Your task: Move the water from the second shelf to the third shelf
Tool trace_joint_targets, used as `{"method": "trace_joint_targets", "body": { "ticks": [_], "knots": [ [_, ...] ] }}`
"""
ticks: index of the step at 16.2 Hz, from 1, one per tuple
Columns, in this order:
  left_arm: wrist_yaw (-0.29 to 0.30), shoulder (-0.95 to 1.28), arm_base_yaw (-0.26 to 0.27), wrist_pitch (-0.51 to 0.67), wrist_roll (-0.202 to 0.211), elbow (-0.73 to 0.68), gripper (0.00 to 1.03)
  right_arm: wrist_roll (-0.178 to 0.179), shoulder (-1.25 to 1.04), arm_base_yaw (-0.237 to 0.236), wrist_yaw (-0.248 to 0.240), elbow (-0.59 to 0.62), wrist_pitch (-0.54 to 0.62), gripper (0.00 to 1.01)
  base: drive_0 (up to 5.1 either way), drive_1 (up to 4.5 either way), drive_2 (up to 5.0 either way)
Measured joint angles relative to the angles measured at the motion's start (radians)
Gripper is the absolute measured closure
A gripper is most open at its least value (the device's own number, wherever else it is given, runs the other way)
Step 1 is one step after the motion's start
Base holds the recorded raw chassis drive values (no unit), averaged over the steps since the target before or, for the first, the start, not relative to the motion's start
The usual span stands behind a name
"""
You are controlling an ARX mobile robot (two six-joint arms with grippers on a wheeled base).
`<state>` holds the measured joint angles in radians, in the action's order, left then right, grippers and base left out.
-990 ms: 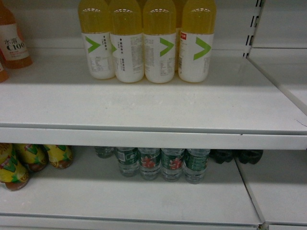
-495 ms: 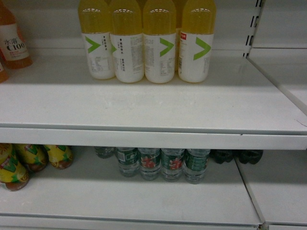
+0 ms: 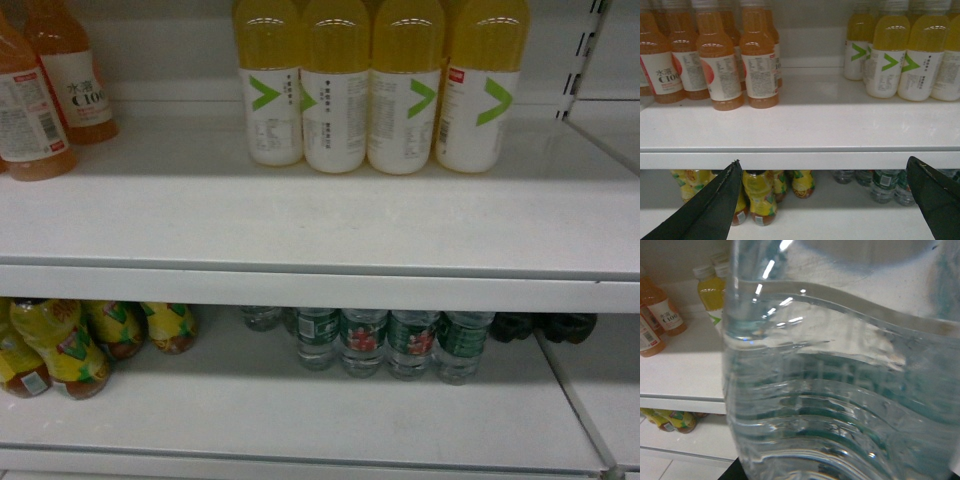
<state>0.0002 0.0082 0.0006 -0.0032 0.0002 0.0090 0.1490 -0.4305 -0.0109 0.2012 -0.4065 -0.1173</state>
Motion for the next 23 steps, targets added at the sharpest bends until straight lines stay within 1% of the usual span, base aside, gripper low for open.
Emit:
{"method": "trace_joint_targets", "body": {
  "ticks": [23],
  "knots": [
    [-0.001,0.000,0.000,0.001,0.000,0.000,0.05,0.000,0.000,-0.001,0.003,0.000,-0.002,0.60,-4.5,2.22,2.2]
  ]
}}
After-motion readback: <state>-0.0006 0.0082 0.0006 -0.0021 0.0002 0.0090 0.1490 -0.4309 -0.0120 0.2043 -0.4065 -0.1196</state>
